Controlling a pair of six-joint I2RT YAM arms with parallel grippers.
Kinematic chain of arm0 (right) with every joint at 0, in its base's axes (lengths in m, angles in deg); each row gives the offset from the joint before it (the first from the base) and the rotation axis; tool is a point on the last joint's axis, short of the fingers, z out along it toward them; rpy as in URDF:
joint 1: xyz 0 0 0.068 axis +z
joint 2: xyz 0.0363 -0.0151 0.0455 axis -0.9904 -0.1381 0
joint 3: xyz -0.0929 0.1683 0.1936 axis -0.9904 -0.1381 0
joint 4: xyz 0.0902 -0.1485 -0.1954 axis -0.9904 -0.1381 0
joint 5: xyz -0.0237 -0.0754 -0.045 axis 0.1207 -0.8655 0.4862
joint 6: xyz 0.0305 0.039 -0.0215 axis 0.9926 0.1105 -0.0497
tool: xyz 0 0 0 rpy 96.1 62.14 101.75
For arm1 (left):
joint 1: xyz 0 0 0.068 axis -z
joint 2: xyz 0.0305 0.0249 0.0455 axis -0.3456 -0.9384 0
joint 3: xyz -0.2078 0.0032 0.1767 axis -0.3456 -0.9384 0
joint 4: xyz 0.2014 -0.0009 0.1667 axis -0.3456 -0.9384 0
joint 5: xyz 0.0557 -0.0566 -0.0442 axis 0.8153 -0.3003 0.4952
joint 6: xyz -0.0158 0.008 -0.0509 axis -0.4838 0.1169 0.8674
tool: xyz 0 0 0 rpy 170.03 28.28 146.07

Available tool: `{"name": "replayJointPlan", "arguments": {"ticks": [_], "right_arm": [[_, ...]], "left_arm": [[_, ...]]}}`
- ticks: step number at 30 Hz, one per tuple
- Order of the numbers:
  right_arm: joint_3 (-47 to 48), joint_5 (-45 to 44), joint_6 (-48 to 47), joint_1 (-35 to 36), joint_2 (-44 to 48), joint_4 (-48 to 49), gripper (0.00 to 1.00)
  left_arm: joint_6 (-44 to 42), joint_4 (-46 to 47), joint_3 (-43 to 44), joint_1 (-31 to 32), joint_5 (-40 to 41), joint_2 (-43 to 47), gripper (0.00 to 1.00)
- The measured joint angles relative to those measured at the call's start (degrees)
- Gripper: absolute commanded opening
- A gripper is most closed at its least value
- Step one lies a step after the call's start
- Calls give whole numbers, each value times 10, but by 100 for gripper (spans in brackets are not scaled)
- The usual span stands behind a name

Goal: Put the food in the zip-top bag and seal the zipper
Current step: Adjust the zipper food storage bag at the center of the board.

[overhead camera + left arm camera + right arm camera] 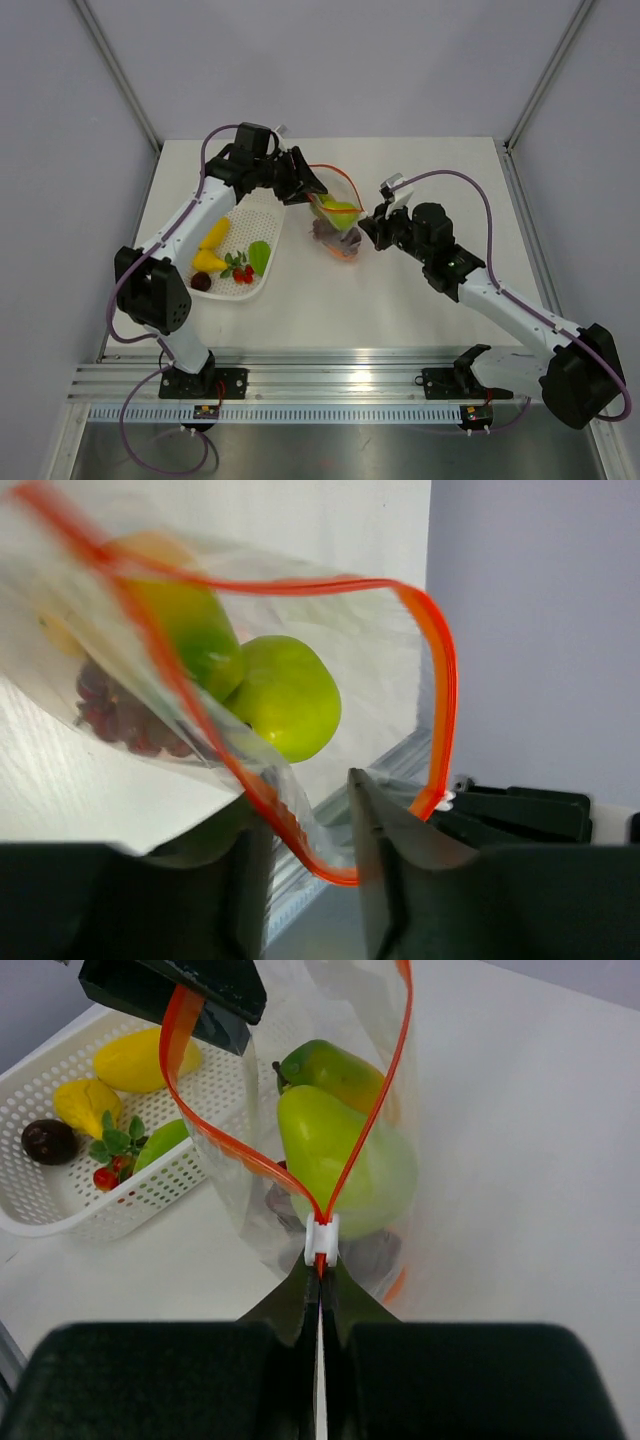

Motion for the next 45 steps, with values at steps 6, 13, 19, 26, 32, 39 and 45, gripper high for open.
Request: {"name": "replayJointPlan", "arguments": {"ticks": [6,13,19,26,32,39,45], "right_arm": [[42,25,-80,-3,-12,-48,0],[85,103,-178,-26,-40,-96,0],[133,204,-219,-75,-65,-162,0],[226,331,-249,-131,-128,-250,0],[236,388,-250,-135,-137,-280,0],[245,411,-270,-135,-137,-318,0],[246,417,-286,-135,-137,-337,0]], "left_arm": [[-61,-51,3,-3,15,30,83],[-199,-133,33,-23,89,83,74],[-349,-91,14,-22,110,163,71],[-502,-7,-37,11,-6,192,71],[-602,-1,8,54,-131,133,71],[-697,-36,49,100,-171,71,65],[-760,-74,101,117,-193,20,60]]}}
